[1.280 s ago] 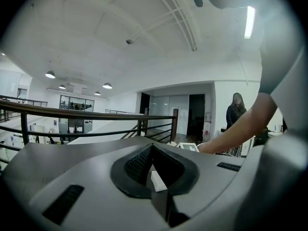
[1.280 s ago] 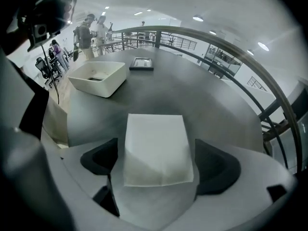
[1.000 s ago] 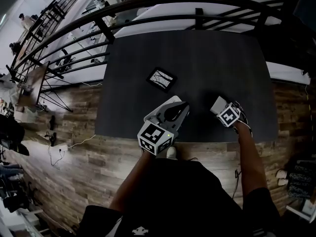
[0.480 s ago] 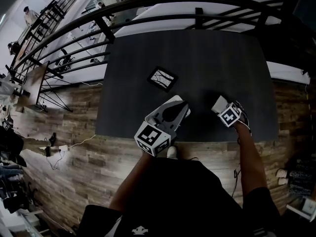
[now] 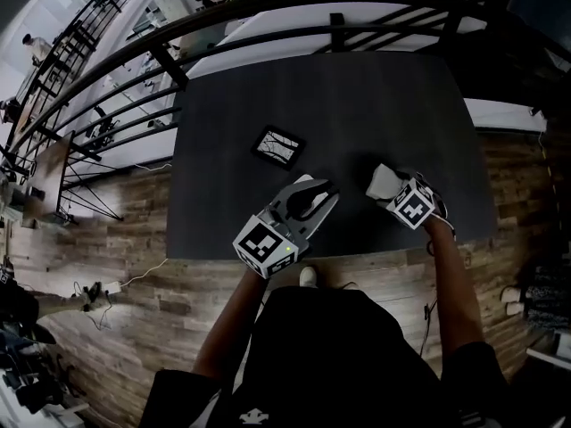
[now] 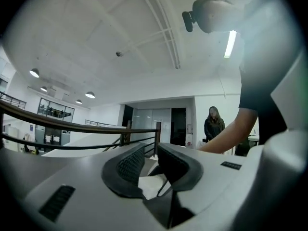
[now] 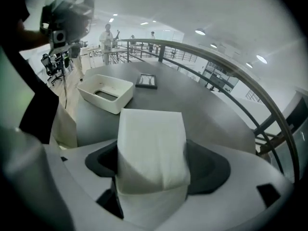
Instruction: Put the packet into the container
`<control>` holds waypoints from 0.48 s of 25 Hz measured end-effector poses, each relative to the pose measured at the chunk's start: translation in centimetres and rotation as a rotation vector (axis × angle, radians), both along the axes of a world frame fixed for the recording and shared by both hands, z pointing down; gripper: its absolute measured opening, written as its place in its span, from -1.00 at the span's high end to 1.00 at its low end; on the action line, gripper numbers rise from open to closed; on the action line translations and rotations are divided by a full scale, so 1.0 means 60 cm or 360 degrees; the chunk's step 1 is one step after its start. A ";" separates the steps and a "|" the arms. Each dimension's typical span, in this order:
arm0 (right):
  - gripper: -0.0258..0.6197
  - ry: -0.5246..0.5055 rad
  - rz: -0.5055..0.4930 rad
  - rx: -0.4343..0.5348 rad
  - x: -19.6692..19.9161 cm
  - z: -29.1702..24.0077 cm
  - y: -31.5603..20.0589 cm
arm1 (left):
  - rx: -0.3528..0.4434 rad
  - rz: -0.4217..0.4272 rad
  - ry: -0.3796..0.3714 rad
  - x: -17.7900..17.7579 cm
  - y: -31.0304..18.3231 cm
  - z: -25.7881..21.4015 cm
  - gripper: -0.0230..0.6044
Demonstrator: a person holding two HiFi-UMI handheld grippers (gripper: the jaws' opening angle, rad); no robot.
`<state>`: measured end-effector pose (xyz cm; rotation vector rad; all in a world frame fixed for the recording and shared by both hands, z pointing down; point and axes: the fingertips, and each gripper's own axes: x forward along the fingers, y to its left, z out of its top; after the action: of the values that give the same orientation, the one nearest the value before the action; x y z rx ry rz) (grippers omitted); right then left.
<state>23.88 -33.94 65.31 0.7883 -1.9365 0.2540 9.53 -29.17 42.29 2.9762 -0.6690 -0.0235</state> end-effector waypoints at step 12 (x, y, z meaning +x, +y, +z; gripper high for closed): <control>-0.34 0.0047 -0.0549 0.0228 -0.065 -0.233 0.076 | 0.0215 0.0533 -0.0343 0.122 0.033 0.052 -0.48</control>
<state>19.98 -29.40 51.33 0.5317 -2.0400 -0.1057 16.88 -27.20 45.42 3.2093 -0.1830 0.2897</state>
